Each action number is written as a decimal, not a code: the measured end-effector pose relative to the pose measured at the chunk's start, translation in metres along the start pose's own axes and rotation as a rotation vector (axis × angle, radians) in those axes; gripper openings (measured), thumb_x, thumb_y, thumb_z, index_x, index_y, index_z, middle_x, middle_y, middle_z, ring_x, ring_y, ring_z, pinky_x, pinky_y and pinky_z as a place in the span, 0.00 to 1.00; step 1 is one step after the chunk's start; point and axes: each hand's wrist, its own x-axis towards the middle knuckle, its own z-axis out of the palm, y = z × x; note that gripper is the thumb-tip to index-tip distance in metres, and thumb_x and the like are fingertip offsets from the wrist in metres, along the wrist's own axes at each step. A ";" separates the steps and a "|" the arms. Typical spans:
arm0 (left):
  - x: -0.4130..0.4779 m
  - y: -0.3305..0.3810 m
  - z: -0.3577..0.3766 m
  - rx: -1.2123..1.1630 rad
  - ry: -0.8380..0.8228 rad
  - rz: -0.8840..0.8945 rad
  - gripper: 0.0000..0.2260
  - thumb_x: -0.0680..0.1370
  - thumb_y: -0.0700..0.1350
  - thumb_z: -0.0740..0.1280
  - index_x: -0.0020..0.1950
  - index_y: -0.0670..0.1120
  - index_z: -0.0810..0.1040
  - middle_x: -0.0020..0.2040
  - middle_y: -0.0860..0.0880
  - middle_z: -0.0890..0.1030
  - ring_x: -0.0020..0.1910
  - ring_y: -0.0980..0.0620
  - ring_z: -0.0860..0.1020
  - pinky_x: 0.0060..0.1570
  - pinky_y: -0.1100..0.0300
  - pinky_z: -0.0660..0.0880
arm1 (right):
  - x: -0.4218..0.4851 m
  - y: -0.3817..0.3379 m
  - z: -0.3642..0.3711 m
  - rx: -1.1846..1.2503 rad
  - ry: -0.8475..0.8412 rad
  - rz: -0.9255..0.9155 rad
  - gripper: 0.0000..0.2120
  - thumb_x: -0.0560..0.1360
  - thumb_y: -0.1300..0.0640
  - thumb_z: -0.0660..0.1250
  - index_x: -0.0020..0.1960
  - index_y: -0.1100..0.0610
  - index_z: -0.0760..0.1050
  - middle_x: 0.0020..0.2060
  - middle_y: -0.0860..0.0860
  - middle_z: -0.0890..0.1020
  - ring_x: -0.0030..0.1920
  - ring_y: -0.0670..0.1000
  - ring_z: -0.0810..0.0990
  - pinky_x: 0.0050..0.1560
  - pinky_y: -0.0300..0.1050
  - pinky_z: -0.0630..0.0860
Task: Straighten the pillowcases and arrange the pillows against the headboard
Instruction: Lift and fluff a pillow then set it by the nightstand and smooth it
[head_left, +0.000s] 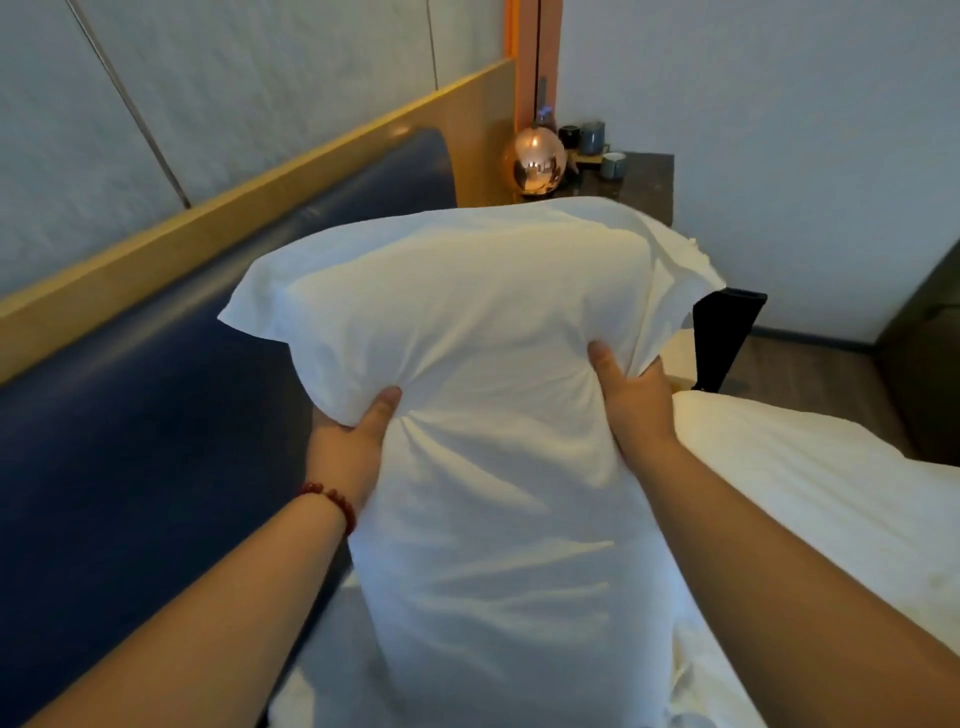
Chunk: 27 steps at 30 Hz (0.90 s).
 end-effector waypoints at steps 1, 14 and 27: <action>0.004 0.007 0.006 -0.032 -0.010 0.010 0.28 0.73 0.54 0.74 0.69 0.51 0.69 0.59 0.55 0.79 0.57 0.52 0.77 0.60 0.55 0.72 | 0.009 -0.010 -0.002 -0.016 0.012 -0.034 0.28 0.74 0.43 0.70 0.70 0.52 0.69 0.62 0.47 0.78 0.59 0.47 0.75 0.59 0.42 0.69; 0.100 0.059 0.038 -0.241 -0.143 -0.059 0.39 0.58 0.71 0.74 0.65 0.55 0.76 0.56 0.55 0.81 0.53 0.51 0.79 0.60 0.52 0.75 | 0.084 -0.140 0.036 -0.357 0.109 -0.190 0.37 0.70 0.33 0.67 0.73 0.48 0.65 0.67 0.49 0.75 0.67 0.56 0.73 0.66 0.48 0.68; 0.088 0.008 0.082 -0.200 -0.070 -0.045 0.41 0.67 0.57 0.78 0.75 0.50 0.64 0.62 0.55 0.73 0.60 0.52 0.72 0.66 0.57 0.67 | 0.110 -0.047 0.015 -0.222 0.075 0.044 0.38 0.71 0.34 0.67 0.76 0.49 0.62 0.68 0.50 0.74 0.66 0.56 0.73 0.66 0.53 0.70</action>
